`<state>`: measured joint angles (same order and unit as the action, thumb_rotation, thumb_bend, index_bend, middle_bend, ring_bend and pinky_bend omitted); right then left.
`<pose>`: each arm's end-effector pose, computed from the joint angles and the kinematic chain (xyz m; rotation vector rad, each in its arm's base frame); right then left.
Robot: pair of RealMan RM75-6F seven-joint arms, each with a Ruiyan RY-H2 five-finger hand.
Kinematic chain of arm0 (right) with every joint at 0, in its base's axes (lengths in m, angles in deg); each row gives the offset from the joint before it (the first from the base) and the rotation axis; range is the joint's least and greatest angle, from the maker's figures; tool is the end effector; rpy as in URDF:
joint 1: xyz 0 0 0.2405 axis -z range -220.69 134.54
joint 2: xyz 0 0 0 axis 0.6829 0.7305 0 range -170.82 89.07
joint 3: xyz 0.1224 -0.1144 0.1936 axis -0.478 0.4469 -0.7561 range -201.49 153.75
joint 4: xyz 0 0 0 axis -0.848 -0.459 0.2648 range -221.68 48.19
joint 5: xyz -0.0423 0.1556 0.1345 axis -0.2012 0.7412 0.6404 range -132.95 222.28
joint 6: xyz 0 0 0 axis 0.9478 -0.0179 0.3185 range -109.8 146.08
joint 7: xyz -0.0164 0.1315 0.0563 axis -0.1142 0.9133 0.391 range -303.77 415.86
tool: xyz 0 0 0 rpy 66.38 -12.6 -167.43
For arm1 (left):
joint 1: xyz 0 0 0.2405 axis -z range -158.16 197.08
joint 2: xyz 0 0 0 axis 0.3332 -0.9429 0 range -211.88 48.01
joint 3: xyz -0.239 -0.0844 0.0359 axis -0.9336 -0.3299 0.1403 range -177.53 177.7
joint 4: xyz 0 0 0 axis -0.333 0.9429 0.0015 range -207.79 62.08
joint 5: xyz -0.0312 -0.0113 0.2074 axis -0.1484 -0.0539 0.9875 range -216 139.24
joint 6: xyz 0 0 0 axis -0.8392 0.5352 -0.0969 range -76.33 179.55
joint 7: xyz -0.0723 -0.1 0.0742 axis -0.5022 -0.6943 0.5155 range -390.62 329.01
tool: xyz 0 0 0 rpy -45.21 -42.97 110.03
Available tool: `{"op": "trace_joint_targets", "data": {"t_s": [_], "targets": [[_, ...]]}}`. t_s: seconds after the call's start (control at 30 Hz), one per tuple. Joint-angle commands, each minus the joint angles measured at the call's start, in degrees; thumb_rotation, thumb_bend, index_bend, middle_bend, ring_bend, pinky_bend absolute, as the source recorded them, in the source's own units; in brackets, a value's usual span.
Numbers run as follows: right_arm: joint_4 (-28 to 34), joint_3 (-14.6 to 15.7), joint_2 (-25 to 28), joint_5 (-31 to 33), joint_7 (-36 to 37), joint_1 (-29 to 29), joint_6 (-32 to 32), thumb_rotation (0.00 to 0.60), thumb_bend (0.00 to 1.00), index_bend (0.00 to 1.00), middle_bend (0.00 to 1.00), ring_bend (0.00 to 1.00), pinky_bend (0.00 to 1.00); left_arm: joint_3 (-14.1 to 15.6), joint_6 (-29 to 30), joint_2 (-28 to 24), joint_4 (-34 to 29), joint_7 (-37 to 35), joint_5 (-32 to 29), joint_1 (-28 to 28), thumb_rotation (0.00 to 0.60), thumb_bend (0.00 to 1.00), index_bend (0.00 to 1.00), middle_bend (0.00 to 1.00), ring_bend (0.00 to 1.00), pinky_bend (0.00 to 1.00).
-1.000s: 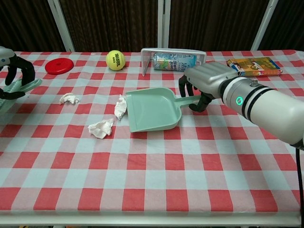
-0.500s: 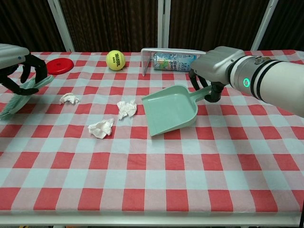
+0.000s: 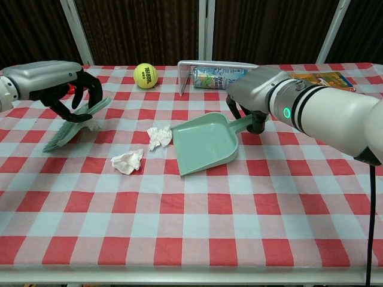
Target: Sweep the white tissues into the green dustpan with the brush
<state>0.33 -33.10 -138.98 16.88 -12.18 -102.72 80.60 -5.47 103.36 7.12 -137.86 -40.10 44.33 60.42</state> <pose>-0.0851 -0.3475 -0.0683 1.9931 -0.5642 0.3860 -0.2117 0.3657 -0.0060 -1.9276 -0.9835 -0.9512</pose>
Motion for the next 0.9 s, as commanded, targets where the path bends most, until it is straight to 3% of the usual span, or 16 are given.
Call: {"op": "trace_joint_targets", "data": {"t_s": [0.03,0.6,0.9], "targets": [[-1.36,0.20,-1.18,0.03,0.64,-0.49,-0.26,0.600,0.45,0.60,0.57,0.31,0.28,-0.20,-0.50,0.43,-1.76,-0.84,0.60,1.14,0.600,0.45,0.50,0.52,0.58,0.84],[-4.87,0.46,-3.39,-2.70,6.24,-0.57,-1.75,0.600,0.45,0.60,0.57,0.32,0.27,-2.55,-2.42,3.10,-6.98,-3.09,1.69,7.00,0.600,0.45,0.50,0.52,0.58,0.84],[-6.82,0.79,-3.44,-5.37,10.07,-0.26,-4.44,0.600,0.47,0.60,0.57,0.32,0.27,-3.38,-3.04,1.99,-10.03,-9.83,2.48,9.24,0.600,0.45,0.50,0.52,0.58,0.83]]}}
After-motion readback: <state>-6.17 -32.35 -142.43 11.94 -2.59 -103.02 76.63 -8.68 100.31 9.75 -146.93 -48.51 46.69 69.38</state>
